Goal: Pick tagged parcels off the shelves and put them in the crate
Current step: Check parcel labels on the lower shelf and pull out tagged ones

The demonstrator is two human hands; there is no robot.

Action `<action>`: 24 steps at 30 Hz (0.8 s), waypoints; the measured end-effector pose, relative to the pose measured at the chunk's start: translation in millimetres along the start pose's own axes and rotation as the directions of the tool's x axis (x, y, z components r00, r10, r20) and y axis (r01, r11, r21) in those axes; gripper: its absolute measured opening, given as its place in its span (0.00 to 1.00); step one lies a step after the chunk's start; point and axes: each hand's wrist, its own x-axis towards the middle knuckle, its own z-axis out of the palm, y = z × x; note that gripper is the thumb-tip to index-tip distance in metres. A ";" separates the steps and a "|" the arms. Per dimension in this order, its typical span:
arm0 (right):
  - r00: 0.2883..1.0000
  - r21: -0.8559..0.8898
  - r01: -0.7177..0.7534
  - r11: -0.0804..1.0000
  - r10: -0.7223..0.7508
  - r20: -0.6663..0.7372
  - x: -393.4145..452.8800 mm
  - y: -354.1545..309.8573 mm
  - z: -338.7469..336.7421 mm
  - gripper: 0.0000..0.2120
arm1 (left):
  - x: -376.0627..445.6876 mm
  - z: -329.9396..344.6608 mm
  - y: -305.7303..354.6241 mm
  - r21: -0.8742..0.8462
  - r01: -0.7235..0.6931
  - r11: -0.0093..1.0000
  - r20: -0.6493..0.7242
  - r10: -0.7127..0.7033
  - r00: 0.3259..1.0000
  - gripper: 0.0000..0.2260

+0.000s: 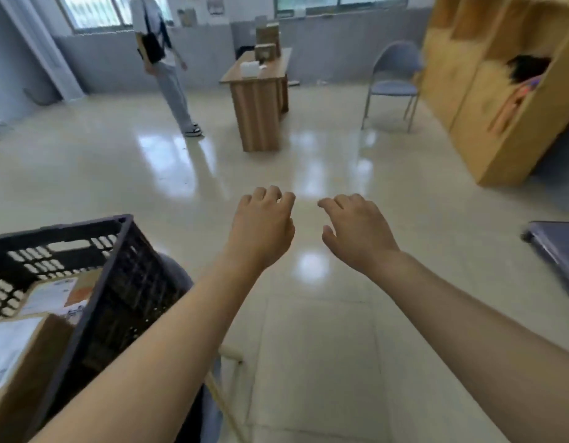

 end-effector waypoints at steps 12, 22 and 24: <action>0.740 -0.160 -0.671 0.724 0.666 -0.093 -361.6 285.2 -110.2 0.18 | -0.2 -24.2 454.8 -0.164 -0.607 0.777 -0.074 0.604 0.793 0.19; 0.311 -0.196 -0.940 0.280 0.938 -0.151 -609.7 420.3 -180.7 0.24 | -47.1 -52.2 754.7 -0.214 -0.870 0.444 -0.124 0.871 0.475 0.19; 0.241 -0.193 -0.958 0.211 0.960 -0.144 -637.4 446.6 -186.1 0.25 | -44.8 -52.9 803.4 -0.214 -0.894 0.395 -0.134 0.894 0.427 0.19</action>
